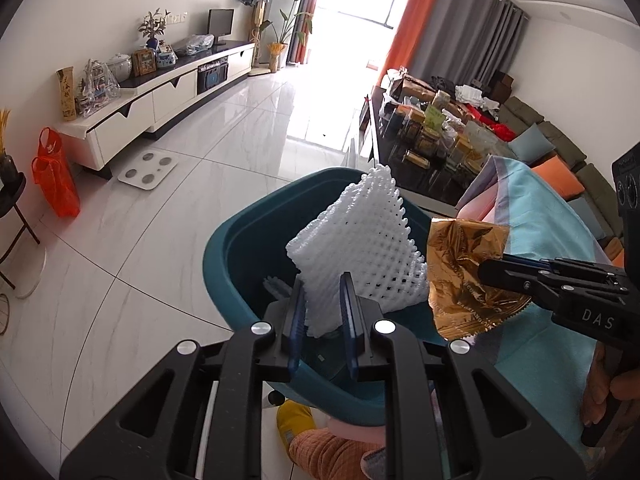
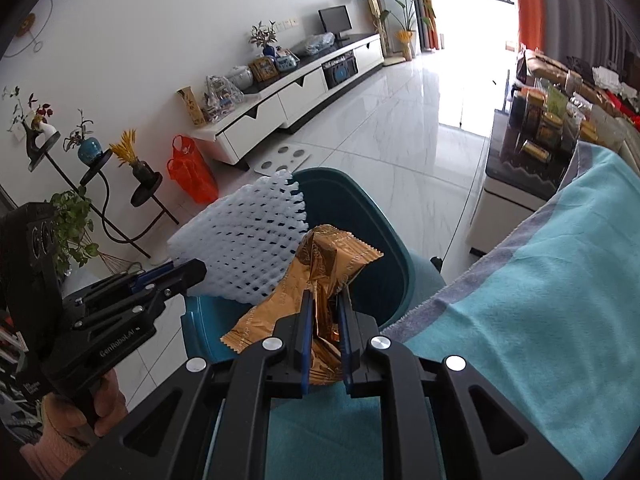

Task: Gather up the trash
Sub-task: 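Open both grippers to drop the items into the teal bin, then move both open grippers back over the table, then grasp the white blue-dotted paper cup with right gripper, then lift the cup with right gripper while left gripper closes on gold foil beneath it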

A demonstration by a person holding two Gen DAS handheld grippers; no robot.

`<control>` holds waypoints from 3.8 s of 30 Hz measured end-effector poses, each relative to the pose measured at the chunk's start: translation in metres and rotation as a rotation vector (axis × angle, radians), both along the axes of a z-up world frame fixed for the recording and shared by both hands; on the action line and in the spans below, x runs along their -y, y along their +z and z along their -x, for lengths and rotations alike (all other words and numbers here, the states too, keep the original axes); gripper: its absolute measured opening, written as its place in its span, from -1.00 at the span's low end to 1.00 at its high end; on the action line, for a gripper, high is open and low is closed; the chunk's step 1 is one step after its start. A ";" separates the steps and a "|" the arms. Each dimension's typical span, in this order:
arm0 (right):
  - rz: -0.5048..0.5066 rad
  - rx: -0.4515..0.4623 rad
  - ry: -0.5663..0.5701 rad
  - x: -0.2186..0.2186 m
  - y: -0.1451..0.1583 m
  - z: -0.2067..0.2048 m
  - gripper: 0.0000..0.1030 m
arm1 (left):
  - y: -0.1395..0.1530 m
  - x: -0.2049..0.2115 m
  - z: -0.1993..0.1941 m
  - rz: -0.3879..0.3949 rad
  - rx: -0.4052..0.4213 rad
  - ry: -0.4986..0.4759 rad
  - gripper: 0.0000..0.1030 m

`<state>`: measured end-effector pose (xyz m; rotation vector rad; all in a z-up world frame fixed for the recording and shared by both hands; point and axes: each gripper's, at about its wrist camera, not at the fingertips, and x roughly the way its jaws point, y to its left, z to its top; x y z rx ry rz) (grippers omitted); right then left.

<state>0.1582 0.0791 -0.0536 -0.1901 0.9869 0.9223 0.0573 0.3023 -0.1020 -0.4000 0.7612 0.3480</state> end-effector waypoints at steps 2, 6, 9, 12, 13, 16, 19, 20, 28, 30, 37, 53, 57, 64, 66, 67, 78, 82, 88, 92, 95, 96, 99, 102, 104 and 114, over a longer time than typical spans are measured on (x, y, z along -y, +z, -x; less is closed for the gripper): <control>0.002 -0.010 -0.002 -0.001 -0.002 -0.002 -0.75 | -0.004 0.003 -0.009 -0.004 -0.011 -0.003 -0.68; 0.016 -0.024 -0.007 -0.005 -0.005 -0.004 -0.56 | -0.011 0.007 -0.022 -0.004 -0.025 -0.018 -0.55; 0.009 -0.034 -0.013 -0.005 -0.005 -0.004 -0.55 | -0.018 0.010 -0.031 0.000 -0.029 -0.026 -0.41; -0.006 -0.036 -0.018 -0.001 -0.004 -0.003 -0.55 | -0.023 0.013 -0.036 0.008 -0.029 -0.026 -0.36; -0.010 -0.037 -0.020 0.001 -0.003 -0.004 -0.55 | -0.023 0.014 -0.038 0.011 -0.027 -0.026 -0.36; -0.027 -0.039 -0.029 0.007 -0.001 -0.004 -0.55 | -0.020 0.018 -0.034 0.007 -0.005 -0.033 -0.29; -0.046 -0.023 -0.033 0.016 0.005 0.000 -0.55 | -0.009 0.025 -0.027 -0.023 0.027 -0.046 -0.21; -0.056 -0.018 -0.034 0.020 0.007 0.001 -0.55 | -0.004 0.029 -0.025 -0.033 0.040 -0.053 -0.20; -0.158 0.064 -0.071 0.077 0.036 0.025 -0.46 | 0.037 0.068 -0.003 -0.091 0.156 -0.157 -0.04; -0.178 0.088 -0.092 0.096 0.043 0.030 -0.46 | 0.044 0.085 -0.001 -0.088 0.181 -0.202 -0.02; -0.236 0.162 -0.199 0.181 0.060 0.055 -0.40 | 0.057 0.152 0.000 -0.058 0.229 -0.383 -0.02; -0.213 0.246 -0.582 0.372 0.061 0.104 -0.38 | 0.052 0.318 -0.005 -0.026 0.214 -0.791 0.00; -0.200 0.244 -0.684 0.418 0.055 0.111 -0.38 | 0.050 0.353 -0.004 -0.001 0.195 -0.898 0.01; -0.175 0.224 -0.800 0.473 0.037 0.120 -0.34 | 0.040 0.421 0.006 -0.009 0.158 -1.074 0.03; -0.169 0.208 -0.819 0.484 0.030 0.121 -0.34 | 0.035 0.436 0.006 0.000 0.139 -1.105 0.03; -0.169 0.200 -0.824 0.488 0.027 0.122 -0.33 | 0.033 0.442 0.006 0.009 0.129 -1.120 0.03; -0.275 0.109 -0.773 0.492 0.010 0.117 -0.26 | 0.023 0.474 0.005 0.031 0.072 -1.195 0.03; -0.318 0.057 -0.711 0.479 0.005 0.104 -0.09 | 0.022 0.475 0.003 0.017 0.064 -1.182 0.04; -0.370 -0.073 -0.653 0.466 -0.011 0.082 0.05 | 0.020 0.467 -0.002 0.011 0.055 -1.149 0.05; -0.457 -0.128 -0.610 0.468 -0.019 0.079 -0.32 | 0.019 0.463 -0.004 0.010 0.052 -1.141 0.05; -0.445 -0.092 -0.596 0.466 -0.015 0.085 -0.40 | 0.019 0.462 -0.004 0.012 0.051 -1.145 0.06; -0.442 -0.079 -0.594 0.465 -0.013 0.087 -0.50 | 0.018 0.463 -0.003 0.013 0.051 -1.149 0.07; -0.468 -0.033 -0.605 0.468 -0.004 0.096 -0.57 | 0.019 0.467 -0.001 0.015 0.052 -1.167 0.07; -0.505 0.001 -0.634 0.479 0.004 0.105 -0.61 | 0.019 0.473 0.001 0.023 0.050 -1.195 0.08; -0.521 0.024 -0.660 0.488 0.006 0.110 -0.61 | 0.018 0.477 0.001 0.045 0.040 -1.218 0.08; -0.639 0.009 -0.729 0.510 0.000 0.109 -0.61 | 0.020 0.499 -0.004 0.120 0.022 -1.289 0.10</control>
